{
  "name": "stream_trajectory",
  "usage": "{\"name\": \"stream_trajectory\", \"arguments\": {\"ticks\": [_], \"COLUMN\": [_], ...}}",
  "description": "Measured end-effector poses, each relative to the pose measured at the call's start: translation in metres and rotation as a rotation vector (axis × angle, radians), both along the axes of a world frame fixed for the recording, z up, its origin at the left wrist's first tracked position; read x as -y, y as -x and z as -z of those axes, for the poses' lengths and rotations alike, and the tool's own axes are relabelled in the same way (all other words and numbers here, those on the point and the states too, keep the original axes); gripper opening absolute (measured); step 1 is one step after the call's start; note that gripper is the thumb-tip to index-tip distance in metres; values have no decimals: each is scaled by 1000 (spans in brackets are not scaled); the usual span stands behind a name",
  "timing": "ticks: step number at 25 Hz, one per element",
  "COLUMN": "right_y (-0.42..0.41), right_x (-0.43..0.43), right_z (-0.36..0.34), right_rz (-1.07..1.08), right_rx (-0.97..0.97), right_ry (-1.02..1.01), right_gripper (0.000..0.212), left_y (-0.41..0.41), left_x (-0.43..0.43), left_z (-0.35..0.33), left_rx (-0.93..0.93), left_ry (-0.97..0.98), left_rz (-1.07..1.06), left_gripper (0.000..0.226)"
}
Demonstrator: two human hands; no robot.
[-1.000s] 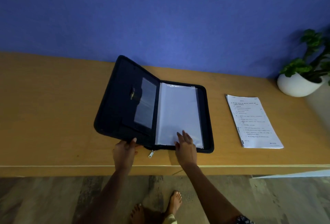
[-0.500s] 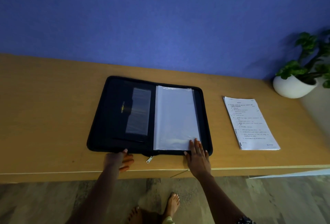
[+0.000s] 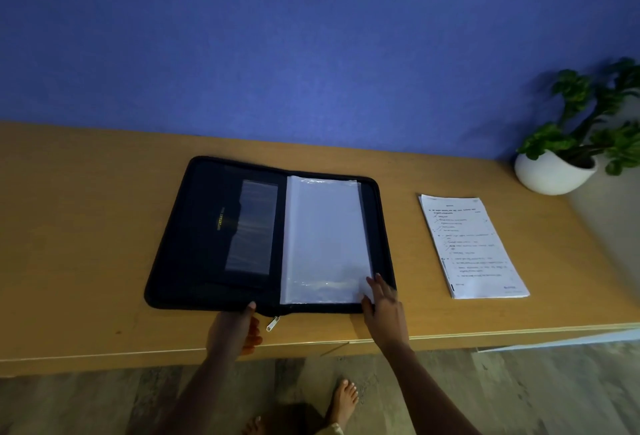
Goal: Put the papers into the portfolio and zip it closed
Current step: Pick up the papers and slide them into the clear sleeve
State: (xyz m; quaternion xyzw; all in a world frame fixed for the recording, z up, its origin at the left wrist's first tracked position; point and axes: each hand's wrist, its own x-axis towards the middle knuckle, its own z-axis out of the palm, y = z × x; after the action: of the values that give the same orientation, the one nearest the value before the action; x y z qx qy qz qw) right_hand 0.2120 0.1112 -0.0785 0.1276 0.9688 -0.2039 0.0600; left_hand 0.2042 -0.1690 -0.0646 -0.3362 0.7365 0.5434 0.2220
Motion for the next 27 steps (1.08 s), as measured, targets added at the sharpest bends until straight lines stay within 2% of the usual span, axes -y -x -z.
{"name": "stream_trajectory", "arguments": {"ticks": [4,10,16,18,22,27], "right_y": [12,41,73,82,100,110], "right_x": [-58,-192,-323,-352,-382,-386], "right_z": [-12,-30,-28,-24,-14,-1], "right_rz": [172,468,605,595,547,582], "right_rx": [-66,76,183,209,251,274], "right_ry": [-19,-44,56,61,53,132], "right_gripper": [44,57,72,74,80,82], "left_y": [10,66,109,115,125,133], "left_x": [-72,-229,-383,-417,-462,-484], "left_z": [-6,-28,-18,-14,-10,-7], "left_rx": [-75,-161,-114,-111,-44,24], "left_ry": [-98,-76,56,117,177,231], "left_rz": [153,368,426,441,380,293], "left_gripper": [24,11,37,38,43,69]}}
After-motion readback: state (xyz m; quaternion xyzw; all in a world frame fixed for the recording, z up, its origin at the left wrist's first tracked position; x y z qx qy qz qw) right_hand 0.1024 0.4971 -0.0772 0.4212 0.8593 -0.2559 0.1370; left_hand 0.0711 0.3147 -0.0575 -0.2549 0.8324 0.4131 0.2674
